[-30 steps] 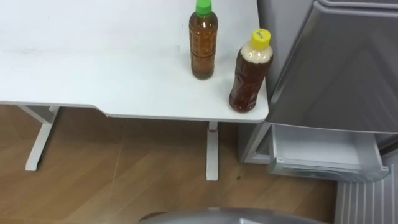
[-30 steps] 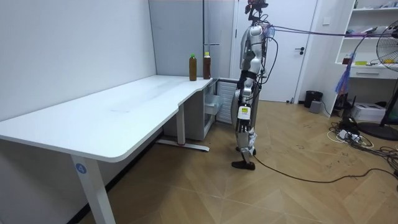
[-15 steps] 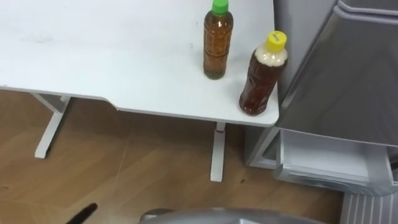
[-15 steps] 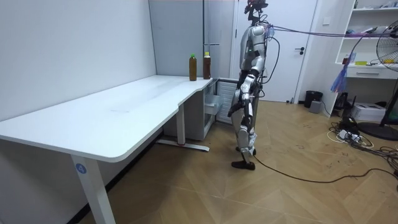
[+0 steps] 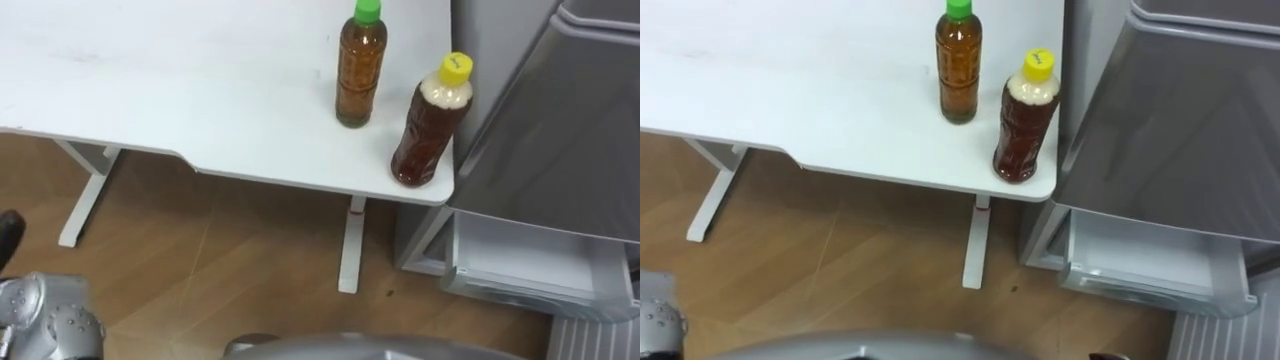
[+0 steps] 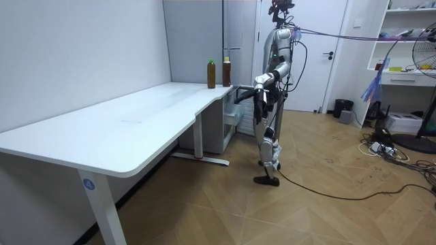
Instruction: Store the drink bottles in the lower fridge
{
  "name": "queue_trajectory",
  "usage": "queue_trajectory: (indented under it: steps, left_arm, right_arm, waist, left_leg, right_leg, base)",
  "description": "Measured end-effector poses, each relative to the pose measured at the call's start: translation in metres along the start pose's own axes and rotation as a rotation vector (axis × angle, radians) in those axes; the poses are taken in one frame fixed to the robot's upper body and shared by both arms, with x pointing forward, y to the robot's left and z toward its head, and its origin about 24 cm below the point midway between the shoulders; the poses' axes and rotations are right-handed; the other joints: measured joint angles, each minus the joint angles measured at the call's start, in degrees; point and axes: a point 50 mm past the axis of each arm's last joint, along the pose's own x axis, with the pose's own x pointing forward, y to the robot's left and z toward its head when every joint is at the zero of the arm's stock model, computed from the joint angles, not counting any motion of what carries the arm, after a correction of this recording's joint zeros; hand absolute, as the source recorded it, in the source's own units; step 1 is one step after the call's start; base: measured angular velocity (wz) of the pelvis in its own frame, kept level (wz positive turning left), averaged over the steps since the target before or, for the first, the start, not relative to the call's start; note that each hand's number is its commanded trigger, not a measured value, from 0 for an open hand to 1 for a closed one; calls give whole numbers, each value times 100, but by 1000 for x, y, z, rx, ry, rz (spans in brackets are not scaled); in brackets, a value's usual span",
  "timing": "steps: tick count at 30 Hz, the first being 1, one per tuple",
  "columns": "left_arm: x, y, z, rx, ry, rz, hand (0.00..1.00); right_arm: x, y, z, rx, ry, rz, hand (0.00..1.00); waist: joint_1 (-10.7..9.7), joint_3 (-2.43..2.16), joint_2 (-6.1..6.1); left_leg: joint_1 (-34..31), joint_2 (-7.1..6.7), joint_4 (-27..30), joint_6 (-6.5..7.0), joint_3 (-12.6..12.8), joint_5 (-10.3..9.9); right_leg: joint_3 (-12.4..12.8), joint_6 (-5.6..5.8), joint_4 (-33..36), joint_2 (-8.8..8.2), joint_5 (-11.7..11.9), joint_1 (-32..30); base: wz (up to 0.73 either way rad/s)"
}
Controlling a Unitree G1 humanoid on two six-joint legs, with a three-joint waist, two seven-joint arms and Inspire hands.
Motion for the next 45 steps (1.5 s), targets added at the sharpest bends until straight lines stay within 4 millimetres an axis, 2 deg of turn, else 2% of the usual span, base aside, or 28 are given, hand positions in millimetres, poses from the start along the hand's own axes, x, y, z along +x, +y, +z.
queue_trajectory:
  steps: [1,3,7,9,18,22,23,28,30,37,39,45]
  left_arm:
    - [-2,-3,5,-2,-28,-18,0]
    - [-10,-15,27,-10,-156,-95,0]
    - [-24,-30,63,-102,-298,-225,0]
    - [-33,-36,80,-102,-404,-296,0]
    - [-67,-57,115,-92,-621,-594,0]
    - [-82,-67,114,-88,-641,-746,0]
    - [-87,-71,111,-77,-633,-803,0]
    - [-112,-88,101,-45,-619,-1051,0]
    - [-124,-100,103,-25,-654,-1141,0]
    - [-155,-108,108,-25,-705,-1376,0]
    - [-168,-112,101,-15,-679,-1487,0]
    - [-195,-117,77,65,-568,-1723,0]
  right_arm:
    - [0,0,0,0,-2,1,0]
    - [0,0,-1,-8,-11,4,0]
    - [-1,0,-4,-13,-19,19,0]
    - [-1,0,-5,-14,-21,31,0]
    - [-2,-2,-11,10,-25,64,0]
    - [-1,-3,-12,12,-24,67,0]
    - [-1,-4,-13,11,-20,67,0]
    - [0,-6,-6,-6,-25,76,0]
    - [0,-6,-3,-13,-27,82,0]
    - [0,-4,-4,-22,-16,97,0]
    - [1,-3,-5,-34,7,101,0]
    - [1,-2,3,-93,1,93,0]
  waist:
    - [0,0,0]
    - [-30,1,0]
    - [-85,3,6]
    - [-177,7,19]
    - [-351,28,111]
    - [-466,52,151]
    - [-505,66,141]
    - [-612,82,107]
    - [-668,121,97]
    - [-820,90,59]
    - [-851,67,58]
    - [-1022,69,47]
  left_leg:
    - [-5,-1,3,0,-13,0]
    - [-10,-10,6,0,-34,0]
    - [-5,-16,7,0,-34,0]
    - [0,-14,7,1,-37,1]
    - [-30,-17,17,1,-41,0]
    - [-53,-18,17,1,-42,1]
    - [-63,-18,14,1,-40,1]
    - [-115,-17,13,1,-28,1]
    - [-144,-15,4,1,-25,1]
    - [-97,-1,-30,1,22,1]
    - [-85,2,-33,1,20,1]
    - [-75,20,-45,1,21,1]
  right_leg:
    - [1,0,-1,0,0,-1]
    - [-2,0,-2,-7,0,-3]
    - [4,4,5,-14,-2,0]
    - [23,3,12,-9,-2,5]
    - [54,6,-86,-1,1,2]
    - [9,4,-77,2,3,11]
    - [2,4,-84,1,3,0]
    - [18,4,-77,-3,3,-68]
    - [16,2,-68,-1,4,-101]
    - [141,-3,-60,6,8,-113]
    - [158,-5,-64,11,10,-101]
    - [158,-20,-74,23,20,-56]
  base:
    - [-3]
    - [0]
    - [1]
    - [0]
    - [0]
    - [5]
    - [0]
    - [-2]
    - [0]
    - [-9]
    - [0]
    - [-1]
